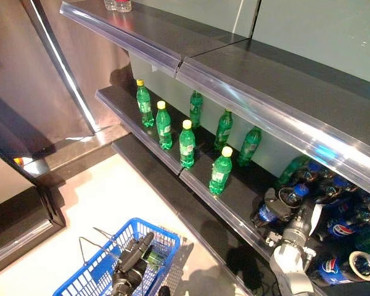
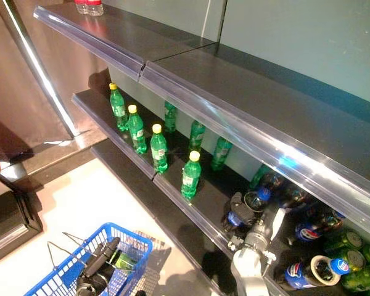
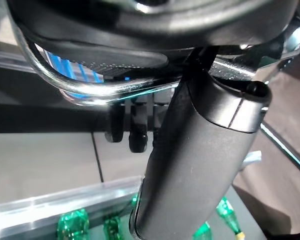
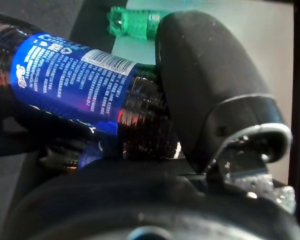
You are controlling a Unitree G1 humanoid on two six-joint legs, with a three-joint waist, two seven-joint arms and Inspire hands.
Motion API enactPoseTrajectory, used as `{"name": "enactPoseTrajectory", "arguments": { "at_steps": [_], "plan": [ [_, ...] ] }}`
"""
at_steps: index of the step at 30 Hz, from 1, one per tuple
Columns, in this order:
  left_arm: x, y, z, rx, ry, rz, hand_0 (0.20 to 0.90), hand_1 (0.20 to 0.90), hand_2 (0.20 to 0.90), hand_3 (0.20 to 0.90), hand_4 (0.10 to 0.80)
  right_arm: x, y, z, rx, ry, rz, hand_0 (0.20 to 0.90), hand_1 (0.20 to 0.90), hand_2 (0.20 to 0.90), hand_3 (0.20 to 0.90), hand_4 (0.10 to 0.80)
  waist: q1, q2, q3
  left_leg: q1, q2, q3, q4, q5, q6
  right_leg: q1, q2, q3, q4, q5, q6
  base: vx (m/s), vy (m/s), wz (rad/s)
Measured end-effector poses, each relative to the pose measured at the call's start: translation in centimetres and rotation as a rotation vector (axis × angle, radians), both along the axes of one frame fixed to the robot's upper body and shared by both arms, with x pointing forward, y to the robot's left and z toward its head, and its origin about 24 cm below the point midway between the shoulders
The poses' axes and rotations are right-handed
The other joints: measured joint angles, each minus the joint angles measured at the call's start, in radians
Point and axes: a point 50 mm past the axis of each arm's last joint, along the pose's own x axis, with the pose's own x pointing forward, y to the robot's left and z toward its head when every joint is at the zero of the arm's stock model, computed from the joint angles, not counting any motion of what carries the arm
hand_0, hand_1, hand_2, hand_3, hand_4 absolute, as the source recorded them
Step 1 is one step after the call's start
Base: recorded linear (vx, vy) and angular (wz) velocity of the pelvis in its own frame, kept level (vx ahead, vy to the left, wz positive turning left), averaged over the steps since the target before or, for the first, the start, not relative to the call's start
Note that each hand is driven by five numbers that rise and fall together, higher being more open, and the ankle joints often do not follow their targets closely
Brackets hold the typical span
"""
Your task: Pick up the drink and place into the basket.
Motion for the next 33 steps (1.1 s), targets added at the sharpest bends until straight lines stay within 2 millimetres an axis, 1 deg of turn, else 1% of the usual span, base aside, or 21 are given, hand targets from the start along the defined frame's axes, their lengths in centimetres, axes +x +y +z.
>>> {"name": "enactPoseTrajectory", "arguments": {
  "at_steps": [6,11,17,21,29,33],
  "plan": [
    [0.4,-0.4,0.3,-0.011,-0.023,-0.005,0.3,0.3,0.3,0.2,0.1,0.3,0.3,0.8,0.046,-0.054,0.02,0.3,0.3,0.3,0.2,0.1,-0.001,0.014,0.019,-0.001,0.0,0.002,0.0,0.0,0.0,-0.002,0.0,0.002,0.0,0.0,0.0,-0.007,0.001,0.0],
    [0.9,-0.9,0.7,-0.017,-0.048,-0.025,0.3,0.3,0.3,0.2,0.1,0.9,0.8,1.8,0.095,-0.112,0.109,0.3,0.3,0.3,0.2,0.1,-0.001,0.015,0.023,-0.005,0.0,0.003,0.0,0.0,0.0,-0.006,0.0,0.006,-0.001,0.0,0.0,-0.006,0.002,0.0],
    [1.3,-1.4,0.9,-0.024,-0.065,-0.049,0.3,0.3,0.3,0.2,0.1,1.6,1.9,4.2,0.095,-0.227,0.265,0.3,0.3,0.3,0.2,0.1,-0.001,0.015,0.023,-0.005,0.0,0.006,0.0,0.0,0.0,-0.009,0.0,0.011,-0.001,0.0,0.0,0.0,0.0,0.0],
    [1.5,-1.6,1.1,-0.027,-0.073,-0.06,0.3,0.3,0.3,0.2,0.1,1.7,1.9,5.4,0.082,-0.285,0.333,0.3,0.3,0.3,0.2,0.1,0.0,0.015,0.023,-0.009,0.0,0.007,0.0,0.0,0.0,-0.013,0.0,0.012,-0.001,0.0,0.0,0.0,0.0,0.0],
    [2.0,-2.3,1.3,-0.035,-0.092,-0.095,0.3,0.3,0.3,0.2,0.1,1.8,2.2,6.8,0.078,-0.352,0.381,0.3,0.3,0.3,0.2,0.1,-0.001,0.015,0.023,-0.016,0.0,0.006,0.0,0.0,0.0,-0.019,0.0,0.011,-0.001,0.0,0.0,0.0,0.0,0.0],
    [2.2,-2.3,1.4,-0.034,-0.098,-0.097,0.3,0.3,0.3,0.2,0.1,1.8,2.3,7.1,0.113,-0.376,0.394,0.3,0.3,0.3,0.2,0.1,-0.002,0.015,0.023,-0.016,0.0,0.006,0.0,0.0,0.0,-0.019,0.0,0.012,-0.001,0.0,0.0,0.0,0.0,0.0]
  ]
}}
